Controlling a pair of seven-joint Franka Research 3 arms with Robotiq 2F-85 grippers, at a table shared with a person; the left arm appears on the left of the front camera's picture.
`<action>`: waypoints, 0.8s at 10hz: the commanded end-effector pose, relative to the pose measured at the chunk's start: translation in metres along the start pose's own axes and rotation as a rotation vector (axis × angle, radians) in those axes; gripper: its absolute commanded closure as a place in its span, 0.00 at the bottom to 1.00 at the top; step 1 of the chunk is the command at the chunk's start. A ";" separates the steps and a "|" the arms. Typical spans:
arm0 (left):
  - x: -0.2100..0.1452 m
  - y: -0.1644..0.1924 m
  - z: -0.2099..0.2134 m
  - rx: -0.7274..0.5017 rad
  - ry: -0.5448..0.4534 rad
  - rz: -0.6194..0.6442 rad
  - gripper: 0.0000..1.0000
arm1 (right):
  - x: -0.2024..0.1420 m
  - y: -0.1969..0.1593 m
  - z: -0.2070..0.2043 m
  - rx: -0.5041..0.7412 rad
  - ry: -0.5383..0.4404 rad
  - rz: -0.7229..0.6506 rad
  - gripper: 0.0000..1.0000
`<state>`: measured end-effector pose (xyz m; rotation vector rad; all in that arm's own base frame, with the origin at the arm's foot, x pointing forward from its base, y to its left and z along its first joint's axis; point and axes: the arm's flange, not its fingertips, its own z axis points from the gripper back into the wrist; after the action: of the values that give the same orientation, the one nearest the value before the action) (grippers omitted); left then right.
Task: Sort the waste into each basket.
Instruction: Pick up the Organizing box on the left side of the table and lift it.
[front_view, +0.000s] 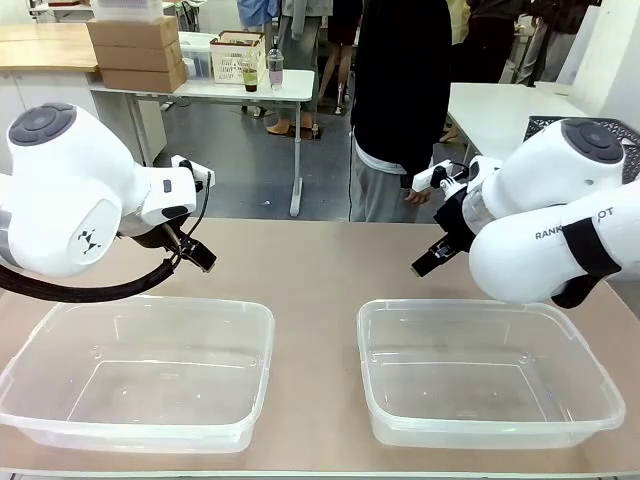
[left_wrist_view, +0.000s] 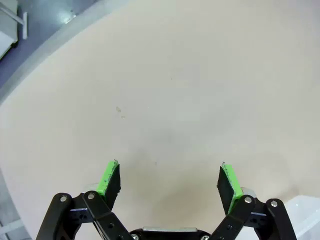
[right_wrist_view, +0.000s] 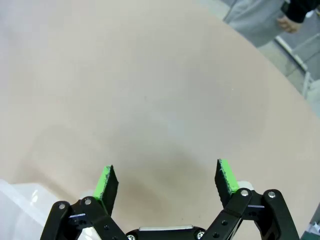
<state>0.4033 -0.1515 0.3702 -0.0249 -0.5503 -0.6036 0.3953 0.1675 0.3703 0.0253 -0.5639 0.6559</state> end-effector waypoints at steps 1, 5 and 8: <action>0.000 0.000 0.000 0.000 0.000 0.000 0.00 | 0.000 0.000 0.000 0.000 -0.001 0.000 0.00; 0.000 0.000 0.000 0.000 0.000 0.000 0.00 | 0.000 0.000 0.000 0.000 0.000 0.000 0.00; -0.002 0.033 0.127 -0.154 -0.030 0.046 0.00 | -0.019 -0.037 0.112 0.152 0.052 -0.021 0.00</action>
<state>0.3883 -0.1397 0.4317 -0.1321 -0.5548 -0.6153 0.3748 0.1579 0.4083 0.1469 -0.4487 0.7219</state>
